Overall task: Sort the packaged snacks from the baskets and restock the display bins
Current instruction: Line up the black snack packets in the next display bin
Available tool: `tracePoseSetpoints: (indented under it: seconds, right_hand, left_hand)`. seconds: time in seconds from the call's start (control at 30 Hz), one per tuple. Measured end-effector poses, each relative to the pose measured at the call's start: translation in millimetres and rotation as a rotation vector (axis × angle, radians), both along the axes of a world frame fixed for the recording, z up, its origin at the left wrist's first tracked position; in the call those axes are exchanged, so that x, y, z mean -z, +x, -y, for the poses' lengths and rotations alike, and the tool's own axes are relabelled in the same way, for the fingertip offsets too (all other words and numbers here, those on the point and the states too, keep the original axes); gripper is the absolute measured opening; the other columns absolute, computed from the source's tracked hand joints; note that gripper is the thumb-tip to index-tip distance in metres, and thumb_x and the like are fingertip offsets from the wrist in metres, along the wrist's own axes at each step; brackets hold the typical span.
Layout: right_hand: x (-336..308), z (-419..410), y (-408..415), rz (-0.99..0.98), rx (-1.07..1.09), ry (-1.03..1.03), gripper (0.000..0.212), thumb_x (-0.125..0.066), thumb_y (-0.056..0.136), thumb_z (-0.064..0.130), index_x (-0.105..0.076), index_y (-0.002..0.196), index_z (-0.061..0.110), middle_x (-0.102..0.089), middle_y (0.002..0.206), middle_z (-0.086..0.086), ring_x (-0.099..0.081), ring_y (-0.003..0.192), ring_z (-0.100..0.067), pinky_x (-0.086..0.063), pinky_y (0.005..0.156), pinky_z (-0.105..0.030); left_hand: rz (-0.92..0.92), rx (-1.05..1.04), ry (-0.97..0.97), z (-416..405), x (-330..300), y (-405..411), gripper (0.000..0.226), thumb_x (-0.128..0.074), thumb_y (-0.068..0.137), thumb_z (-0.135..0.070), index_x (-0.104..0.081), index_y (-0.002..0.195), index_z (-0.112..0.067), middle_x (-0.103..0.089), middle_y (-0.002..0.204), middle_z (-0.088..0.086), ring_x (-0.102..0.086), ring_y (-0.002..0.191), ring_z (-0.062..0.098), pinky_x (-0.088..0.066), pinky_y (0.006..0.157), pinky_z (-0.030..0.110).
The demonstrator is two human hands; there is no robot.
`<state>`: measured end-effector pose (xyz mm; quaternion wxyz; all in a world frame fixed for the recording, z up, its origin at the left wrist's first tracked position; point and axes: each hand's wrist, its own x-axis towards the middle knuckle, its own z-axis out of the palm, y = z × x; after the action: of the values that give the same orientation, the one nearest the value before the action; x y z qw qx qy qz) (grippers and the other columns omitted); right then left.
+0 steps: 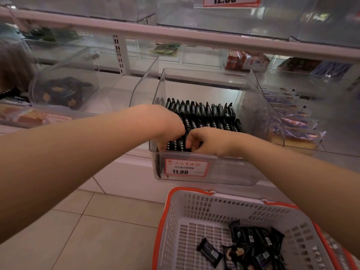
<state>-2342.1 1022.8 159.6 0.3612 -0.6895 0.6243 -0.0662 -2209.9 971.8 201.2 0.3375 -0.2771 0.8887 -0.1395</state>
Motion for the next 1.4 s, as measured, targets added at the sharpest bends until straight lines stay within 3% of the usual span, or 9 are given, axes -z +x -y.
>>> tracePoseSetpoints:
  seconds: [0.2,0.3,0.4,0.57,0.67,0.9,1.03,1.27,1.4]
  right_hand:
    - [7,8,3,-0.039,0.085,-0.159,0.019,-0.072,0.080,0.023,-0.062,0.096,0.019,-0.057,0.078,0.011,-0.055,0.070,-0.006,-0.040,0.058,-0.014]
    - [-5,-1,-4,0.050,0.094,-0.063,0.020,-0.061,0.089,0.022,-0.063,0.109,0.018,-0.063,0.091,0.006,-0.062,0.080,-0.011,-0.050,0.068,-0.017]
    - [-28,-28,-19,0.130,0.148,-0.112,0.017,-0.055,0.094,0.020,-0.061,0.109,0.021,-0.066,0.094,0.004,-0.064,0.074,-0.007,-0.052,0.061,-0.016]
    - [-48,-110,-46,0.245,0.175,-0.396,0.013,-0.055,0.092,0.016,-0.064,0.091,0.025,-0.069,0.074,0.008,-0.056,0.054,0.000,-0.045,0.053,-0.012]
    - [-17,-164,-61,0.293,0.231,-0.357,0.014,-0.056,0.091,0.013,-0.065,0.088,0.023,-0.068,0.070,0.007,-0.054,0.053,-0.001,-0.042,0.052,-0.011]
    - [96,-228,-119,0.278,0.545,-0.120,0.014,-0.054,0.093,0.010,-0.065,0.084,0.010,-0.064,0.070,0.003,-0.053,0.049,0.004,-0.043,0.050,-0.011]
    - [163,-266,-150,0.280,0.649,0.040,0.019,-0.052,0.094,0.011,-0.058,0.077,0.015,-0.059,0.068,0.000,-0.053,0.056,-0.009,-0.043,0.052,-0.016]
    - [271,-312,-181,-0.061,0.422,0.360,0.015,-0.051,0.094,0.019,-0.063,0.097,0.010,-0.062,0.091,-0.005,-0.056,0.085,-0.018,-0.042,0.076,-0.031]
    - [318,-317,-183,-0.209,0.362,0.420,0.023,-0.049,0.094,0.020,-0.057,0.113,0.011,-0.060,0.116,-0.011,-0.056,0.105,-0.027,-0.044,0.085,-0.032]
  left_hand:
    - [-0.063,0.040,-0.176,-1,3,2,0.034,-0.046,0.091,-0.005,-0.056,0.120,-0.018,-0.056,0.115,0.002,-0.059,0.099,0.024,-0.041,0.064,0.029]
    - [-0.127,0.018,-0.112,0,-4,4,0.035,-0.043,0.093,-0.008,-0.055,0.123,-0.021,-0.058,0.115,0.002,-0.058,0.094,0.022,-0.039,0.058,0.028]
    - [-0.235,0.055,-0.087,-10,-15,6,0.030,-0.042,0.096,-0.023,-0.051,0.124,-0.023,-0.057,0.116,0.002,-0.056,0.104,0.023,-0.046,0.068,0.032]
    - [-0.720,0.296,-0.131,-62,-24,11,0.025,-0.039,0.094,-0.026,-0.057,0.107,-0.015,-0.059,0.100,0.004,-0.058,0.093,0.025,-0.044,0.063,0.033]
    - [-1.009,0.411,-0.010,-112,1,1,0.026,-0.041,0.090,-0.020,-0.063,0.100,-0.009,-0.064,0.091,0.009,-0.062,0.084,0.030,-0.052,0.063,0.040]
    - [-0.492,0.207,0.273,-181,125,-72,0.026,-0.039,0.094,-0.022,-0.055,0.111,-0.012,-0.061,0.110,0.012,-0.058,0.097,0.032,-0.044,0.067,0.036]
    - [-0.381,0.066,0.409,-206,197,-92,0.025,-0.040,0.092,-0.020,-0.058,0.106,-0.009,-0.061,0.108,0.014,-0.058,0.098,0.033,-0.044,0.070,0.036]
    - [-0.255,-0.102,0.640,-243,299,-118,0.025,-0.035,0.096,-0.018,-0.058,0.099,-0.006,-0.059,0.102,0.015,-0.055,0.088,0.030,-0.049,0.074,0.040]
    - [-0.221,-0.200,0.690,-255,341,-128,0.026,-0.037,0.095,-0.017,-0.057,0.108,-0.006,-0.055,0.112,0.015,-0.053,0.099,0.031,-0.046,0.076,0.040]
